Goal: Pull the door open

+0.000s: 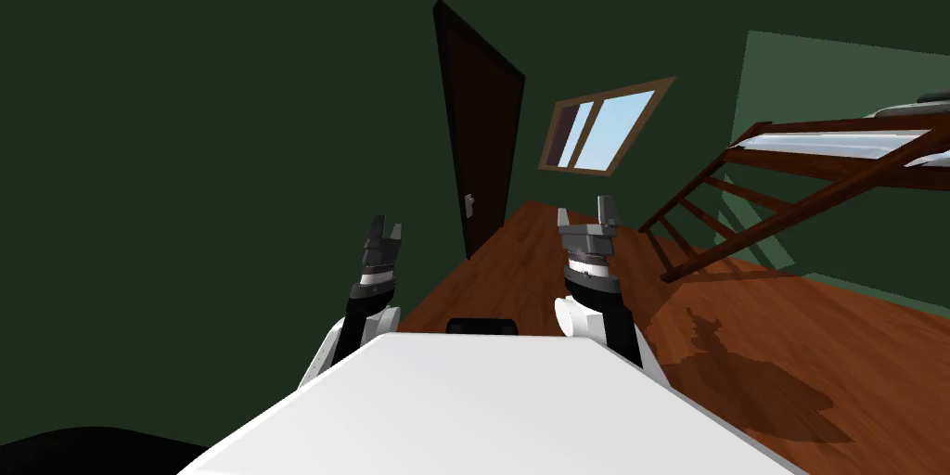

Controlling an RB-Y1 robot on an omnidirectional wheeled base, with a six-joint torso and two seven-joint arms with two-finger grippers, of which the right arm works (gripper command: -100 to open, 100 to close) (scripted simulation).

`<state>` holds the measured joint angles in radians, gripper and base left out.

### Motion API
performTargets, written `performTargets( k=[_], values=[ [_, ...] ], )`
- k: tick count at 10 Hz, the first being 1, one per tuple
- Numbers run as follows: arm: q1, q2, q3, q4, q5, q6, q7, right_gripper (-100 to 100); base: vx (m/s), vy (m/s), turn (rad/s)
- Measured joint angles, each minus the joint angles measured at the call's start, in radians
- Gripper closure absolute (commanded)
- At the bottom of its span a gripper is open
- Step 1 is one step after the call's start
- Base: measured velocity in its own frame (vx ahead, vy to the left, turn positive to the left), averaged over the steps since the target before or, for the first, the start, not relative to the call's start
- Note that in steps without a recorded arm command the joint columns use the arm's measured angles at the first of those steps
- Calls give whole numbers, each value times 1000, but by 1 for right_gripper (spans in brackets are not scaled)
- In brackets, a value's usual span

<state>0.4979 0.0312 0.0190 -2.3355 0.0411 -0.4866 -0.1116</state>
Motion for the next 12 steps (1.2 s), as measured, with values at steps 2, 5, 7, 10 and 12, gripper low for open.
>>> performTargets(
  k=[2,5,7,10,12],
  values=[
    [-20,-18,5,39,23,-2,28,-100,91,-13,68],
    [-46,-50,9,104,57,-8,78,-100,95,-21,80],
    [-62,-68,12,141,78,-11,107,-100,75,-9,71],
    [-79,-95,20,200,112,-21,154,-100,90,-10,75],
    [-102,-113,24,252,138,-28,191,-100,101,-9,93]
  ],
)
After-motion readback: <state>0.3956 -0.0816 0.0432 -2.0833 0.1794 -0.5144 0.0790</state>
